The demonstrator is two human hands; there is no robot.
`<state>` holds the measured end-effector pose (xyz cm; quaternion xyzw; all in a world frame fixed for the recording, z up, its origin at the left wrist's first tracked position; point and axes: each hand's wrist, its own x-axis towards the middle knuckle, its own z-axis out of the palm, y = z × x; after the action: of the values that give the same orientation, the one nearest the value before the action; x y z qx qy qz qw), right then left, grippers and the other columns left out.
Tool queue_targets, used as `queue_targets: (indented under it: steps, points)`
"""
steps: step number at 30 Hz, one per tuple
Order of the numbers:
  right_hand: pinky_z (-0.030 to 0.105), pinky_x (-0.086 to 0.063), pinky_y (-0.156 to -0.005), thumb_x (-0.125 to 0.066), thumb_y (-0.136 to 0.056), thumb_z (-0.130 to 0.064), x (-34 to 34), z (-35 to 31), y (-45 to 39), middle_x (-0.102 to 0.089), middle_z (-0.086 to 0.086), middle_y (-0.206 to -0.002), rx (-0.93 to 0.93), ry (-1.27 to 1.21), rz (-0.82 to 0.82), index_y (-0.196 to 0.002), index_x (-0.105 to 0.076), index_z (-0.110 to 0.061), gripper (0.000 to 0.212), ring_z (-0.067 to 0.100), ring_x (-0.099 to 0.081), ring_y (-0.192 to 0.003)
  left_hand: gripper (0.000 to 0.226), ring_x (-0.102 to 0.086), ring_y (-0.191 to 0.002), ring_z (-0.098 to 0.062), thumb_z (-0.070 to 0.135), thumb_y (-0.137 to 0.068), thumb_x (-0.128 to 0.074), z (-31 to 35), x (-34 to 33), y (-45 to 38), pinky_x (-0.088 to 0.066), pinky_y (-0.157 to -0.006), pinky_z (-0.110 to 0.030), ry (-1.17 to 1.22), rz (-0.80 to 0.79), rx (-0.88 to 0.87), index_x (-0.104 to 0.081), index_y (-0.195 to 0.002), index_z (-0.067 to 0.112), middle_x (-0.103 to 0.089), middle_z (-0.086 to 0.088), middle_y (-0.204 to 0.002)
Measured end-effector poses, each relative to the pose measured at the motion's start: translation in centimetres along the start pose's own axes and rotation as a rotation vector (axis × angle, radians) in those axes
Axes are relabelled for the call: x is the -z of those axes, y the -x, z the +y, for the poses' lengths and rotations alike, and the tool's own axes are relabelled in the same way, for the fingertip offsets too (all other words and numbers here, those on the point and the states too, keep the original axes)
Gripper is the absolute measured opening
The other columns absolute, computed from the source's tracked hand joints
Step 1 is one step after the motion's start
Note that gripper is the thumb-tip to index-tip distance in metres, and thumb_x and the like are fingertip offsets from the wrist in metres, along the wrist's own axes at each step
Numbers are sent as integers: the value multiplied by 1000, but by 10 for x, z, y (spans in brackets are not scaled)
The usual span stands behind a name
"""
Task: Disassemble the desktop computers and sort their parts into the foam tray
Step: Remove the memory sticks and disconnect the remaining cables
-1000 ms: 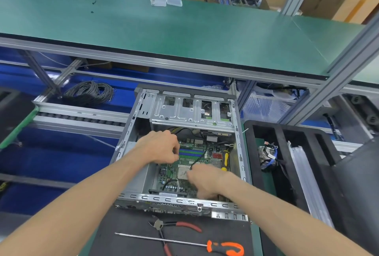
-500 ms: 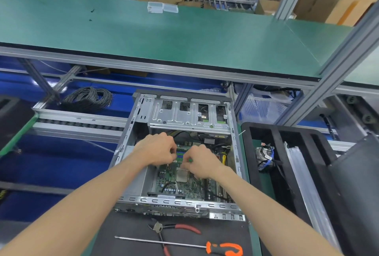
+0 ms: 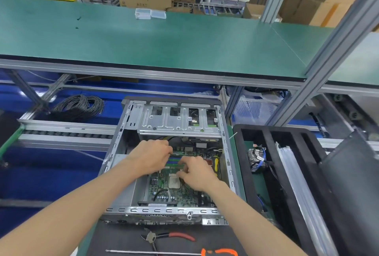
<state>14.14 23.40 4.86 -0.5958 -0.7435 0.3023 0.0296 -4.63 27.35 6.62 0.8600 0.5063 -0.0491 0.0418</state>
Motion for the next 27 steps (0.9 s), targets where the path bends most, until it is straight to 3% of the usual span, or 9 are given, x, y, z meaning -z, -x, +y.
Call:
queue_targets:
  steps: [2, 5, 8, 11, 15, 18, 21, 24, 27]
  points:
    - [41, -53, -80, -58, -96, -39, -2, 1, -1, -70, 3, -103, -15, 42, 22, -127, -60, -22, 35, 30, -64, -99, 30, -63, -99, -19, 27, -103, -41, 8, -1, -5, -51, -70, -38, 18, 25, -38, -62, -123, 26, -58, 7, -111]
    - [43, -48, -77, -51, -100, -41, -7, 3, -4, -64, 13, -116, -48, 165, 2, -123, -57, -13, 37, 38, -63, -104, 35, -58, -114, -17, 21, -104, -41, 28, -3, -18, -51, -93, -39, 195, 27, -152, -60, -133, 21, -60, 5, -123]
    - [44, -51, -90, -46, -102, -46, -13, 6, -8, -58, 18, -130, -109, 187, -128, -134, -53, -7, 51, 38, -58, -114, 36, -53, -129, -14, 23, -105, -43, 53, -7, -34, -40, -111, -34, 416, 15, -210, -59, -137, 19, -59, 3, -139]
    - [46, -43, -108, -43, -102, -51, -18, 9, -13, -43, 21, -150, -112, 232, -237, -149, -41, -11, 62, 39, -42, -134, 45, -45, -139, -18, 31, -107, -40, 69, -11, -51, -34, -115, -39, 493, -58, -170, -43, -150, 21, -49, -1, -151]
    - [48, -38, -113, -50, -100, -50, -23, 11, -15, -37, 21, -153, -120, 273, -290, -151, -36, -12, 66, 37, -36, -140, 56, -43, -140, -30, 38, -106, -36, 75, -20, -70, -30, -115, -51, 480, -206, -55, -30, -155, 13, -44, -14, -154]
    - [48, -41, -110, -54, -99, -45, -22, 11, -15, -39, 21, -151, -121, 246, -272, -147, -39, -9, 62, 36, -36, -140, 48, -50, -131, -32, 35, -105, -37, 76, -25, -81, -36, -110, -45, 622, -264, 9, -47, -145, 10, -54, -16, -144]
    - [48, -44, -108, -56, -98, -37, -20, 11, -15, -42, 20, -148, -100, 249, -249, -144, -42, -7, 57, 37, -35, -140, 44, -51, -127, -27, 39, -105, -34, 77, -28, -92, -38, -101, -36, 771, -309, 62, -61, -130, 15, -57, -6, -140]
    - [49, -42, -109, -57, -97, -33, -19, 12, -14, -41, 20, -149, -75, 260, -233, -147, -38, -8, 59, 38, -35, -139, 36, -55, -101, -19, 51, -95, -35, 77, -35, -105, -38, -78, -33, 715, -382, 120, -62, -97, 28, -60, -9, -134]
    - [49, -45, -105, -57, -96, -30, -19, 12, -15, -45, 20, -144, -76, 269, -222, -147, -38, -10, 58, 40, -42, -132, 42, -57, -103, -21, 55, -85, -40, 75, -44, -119, -40, -76, -32, 548, -460, 89, -62, -107, 27, -62, -7, -129]
